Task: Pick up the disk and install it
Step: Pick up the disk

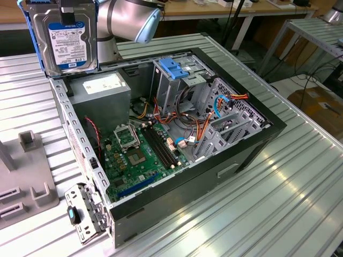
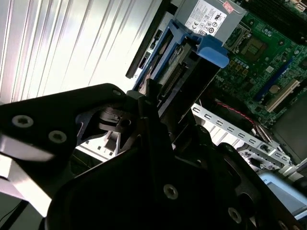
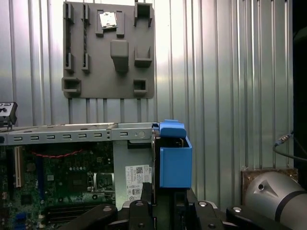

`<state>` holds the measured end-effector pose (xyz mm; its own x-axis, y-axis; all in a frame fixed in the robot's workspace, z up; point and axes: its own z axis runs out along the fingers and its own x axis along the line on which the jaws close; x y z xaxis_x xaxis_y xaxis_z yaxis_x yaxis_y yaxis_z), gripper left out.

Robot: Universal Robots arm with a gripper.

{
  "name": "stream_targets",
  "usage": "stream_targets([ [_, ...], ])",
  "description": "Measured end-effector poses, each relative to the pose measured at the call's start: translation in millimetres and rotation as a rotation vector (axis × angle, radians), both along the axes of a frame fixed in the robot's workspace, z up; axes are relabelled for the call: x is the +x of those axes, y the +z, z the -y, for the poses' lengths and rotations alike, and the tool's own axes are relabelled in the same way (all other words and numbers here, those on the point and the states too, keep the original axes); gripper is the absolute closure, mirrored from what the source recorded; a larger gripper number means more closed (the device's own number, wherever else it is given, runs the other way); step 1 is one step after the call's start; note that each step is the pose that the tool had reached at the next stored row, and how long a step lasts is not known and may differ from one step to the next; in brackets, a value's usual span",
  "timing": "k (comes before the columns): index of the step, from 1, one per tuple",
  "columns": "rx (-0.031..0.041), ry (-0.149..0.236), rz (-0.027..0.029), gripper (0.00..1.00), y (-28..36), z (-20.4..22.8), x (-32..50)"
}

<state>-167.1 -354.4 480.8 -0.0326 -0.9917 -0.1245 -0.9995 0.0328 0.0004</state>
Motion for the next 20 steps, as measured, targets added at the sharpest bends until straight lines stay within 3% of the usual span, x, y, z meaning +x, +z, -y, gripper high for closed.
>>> stream_targets([
  [7,0.0,0.0,0.0,0.65,0.0,0.1,4.7],
  [20,0.0,0.0,0.0,0.65,0.0,0.1,44.8],
])
